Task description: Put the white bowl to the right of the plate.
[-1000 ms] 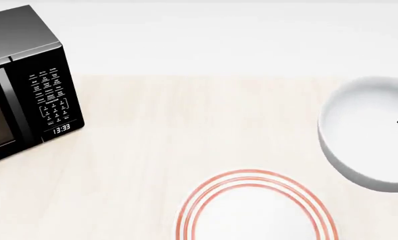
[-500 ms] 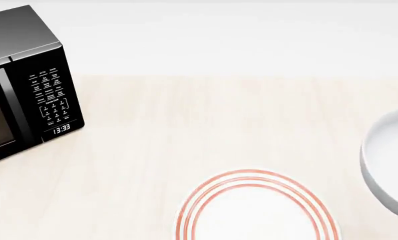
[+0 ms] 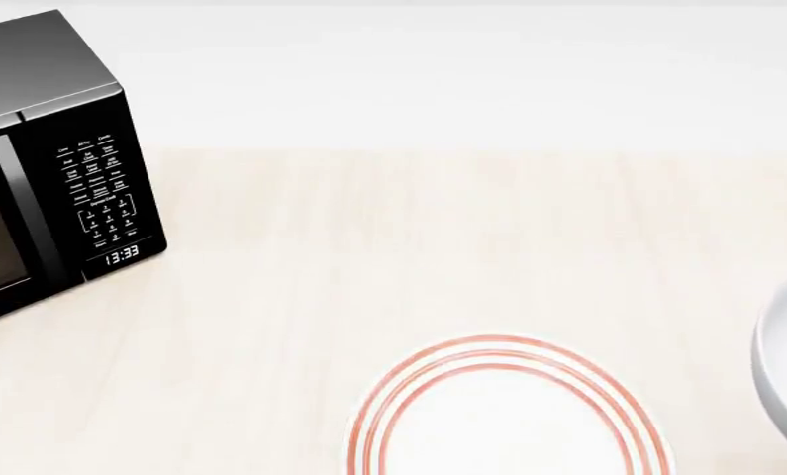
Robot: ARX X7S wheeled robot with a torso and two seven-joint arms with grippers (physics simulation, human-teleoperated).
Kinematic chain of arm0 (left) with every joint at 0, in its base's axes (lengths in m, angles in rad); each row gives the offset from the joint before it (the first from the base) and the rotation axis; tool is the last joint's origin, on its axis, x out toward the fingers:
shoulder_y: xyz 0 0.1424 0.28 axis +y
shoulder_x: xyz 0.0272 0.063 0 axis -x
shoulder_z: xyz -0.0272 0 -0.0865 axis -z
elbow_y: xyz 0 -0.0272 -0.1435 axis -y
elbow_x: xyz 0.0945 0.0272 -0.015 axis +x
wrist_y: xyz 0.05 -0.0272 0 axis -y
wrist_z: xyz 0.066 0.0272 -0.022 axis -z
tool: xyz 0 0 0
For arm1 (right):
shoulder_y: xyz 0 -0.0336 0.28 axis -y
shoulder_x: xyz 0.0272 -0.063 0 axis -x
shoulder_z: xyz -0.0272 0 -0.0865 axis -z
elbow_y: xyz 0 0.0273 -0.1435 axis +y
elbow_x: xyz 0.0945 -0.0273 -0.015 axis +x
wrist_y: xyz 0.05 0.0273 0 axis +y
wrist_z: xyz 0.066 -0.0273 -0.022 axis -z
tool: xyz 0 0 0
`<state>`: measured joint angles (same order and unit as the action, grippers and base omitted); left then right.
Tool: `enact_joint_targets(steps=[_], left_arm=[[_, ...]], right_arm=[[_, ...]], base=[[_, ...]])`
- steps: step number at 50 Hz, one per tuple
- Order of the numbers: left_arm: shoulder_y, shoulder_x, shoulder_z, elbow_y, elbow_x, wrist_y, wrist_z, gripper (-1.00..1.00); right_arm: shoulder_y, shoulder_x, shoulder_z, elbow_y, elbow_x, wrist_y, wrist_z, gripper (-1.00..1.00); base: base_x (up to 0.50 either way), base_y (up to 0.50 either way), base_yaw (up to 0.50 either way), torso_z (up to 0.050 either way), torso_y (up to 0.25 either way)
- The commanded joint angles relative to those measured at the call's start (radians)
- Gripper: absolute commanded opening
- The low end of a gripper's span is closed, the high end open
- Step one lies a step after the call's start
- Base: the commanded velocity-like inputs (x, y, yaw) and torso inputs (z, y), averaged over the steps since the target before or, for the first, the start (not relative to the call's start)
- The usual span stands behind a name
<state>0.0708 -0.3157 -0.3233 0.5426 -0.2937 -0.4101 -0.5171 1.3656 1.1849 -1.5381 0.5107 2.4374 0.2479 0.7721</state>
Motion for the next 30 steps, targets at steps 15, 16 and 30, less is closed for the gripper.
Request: enact_joint_targets(steps=[15,16,30], left_arm=[[0.005,-0.005,0.006,0.003,-0.001,0.004,-0.006,1.0],[0.005,-0.005,0.005,0.004,-0.003,0.004,-0.006,1.0],[0.011,-0.007,0.011,0.007,0.0,0.009,-0.009,1.0]], right_arm=[[-0.07,0.019,0.01,0.021,0.015,-0.037,-0.057,-1.0],[-0.074,0.02,0.01,0.021,0.018,-0.039,-0.059,-1.0],[-0.097,0.001,0.003,0.046,0.012,-0.042,-0.08,-1.0]], base=[[0.0,0.0,0.0,0.0,0.001],[0.0,0.0,0.0,0.0,0.0],[0.0,0.0,0.0,0.001,0.001]])
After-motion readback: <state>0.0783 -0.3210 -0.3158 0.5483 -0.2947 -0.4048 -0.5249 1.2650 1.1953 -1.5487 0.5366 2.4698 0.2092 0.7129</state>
